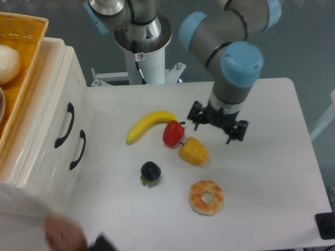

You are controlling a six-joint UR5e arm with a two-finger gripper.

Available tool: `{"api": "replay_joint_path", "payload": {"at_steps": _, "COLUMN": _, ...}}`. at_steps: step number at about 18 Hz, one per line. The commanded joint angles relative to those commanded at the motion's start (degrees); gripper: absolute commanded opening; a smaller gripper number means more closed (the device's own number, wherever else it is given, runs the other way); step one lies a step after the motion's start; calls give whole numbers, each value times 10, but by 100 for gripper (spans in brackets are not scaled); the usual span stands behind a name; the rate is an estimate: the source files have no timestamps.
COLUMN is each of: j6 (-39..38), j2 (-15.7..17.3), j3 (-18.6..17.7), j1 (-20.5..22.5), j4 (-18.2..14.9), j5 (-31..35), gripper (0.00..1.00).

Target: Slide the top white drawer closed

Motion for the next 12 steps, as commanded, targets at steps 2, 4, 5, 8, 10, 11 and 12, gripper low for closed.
{"api": "replay_joint_path", "payload": {"at_steps": 2, "j6": 40, "j2": 11, "j3": -7, "j1": 19, "j4": -3, "j5": 0, "gripper": 100}}
{"api": "replay_joint_path", "payload": {"at_steps": 4, "j6": 85, "j2": 20, "j3": -19, "j1": 40, "j4": -4, "j5": 0, "gripper": 100}}
{"api": "replay_joint_path", "payload": {"at_steps": 5, "j6": 108, "j2": 25, "j3": -25, "j1": 50, "j4": -3, "j5": 1, "gripper": 100}}
{"api": "replay_joint_path", "payload": {"at_steps": 8, "j6": 154, "j2": 36, "j3": -35, "j1": 75, "j4": -5, "j5": 3, "gripper": 100}}
{"api": "replay_joint_path", "payload": {"at_steps": 10, "j6": 169, "j2": 41, "j3": -43, "j1": 86, "j4": -4, "j5": 4, "gripper": 100}}
{"api": "replay_joint_path", "payload": {"at_steps": 11, "j6": 172, "j2": 42, "j3": -43, "j1": 88, "j4": -4, "j5": 4, "gripper": 100}}
{"api": "replay_joint_path", "payload": {"at_steps": 12, "j6": 172, "j2": 43, "j3": -43, "j1": 89, "j4": -4, "j5": 4, "gripper": 100}}
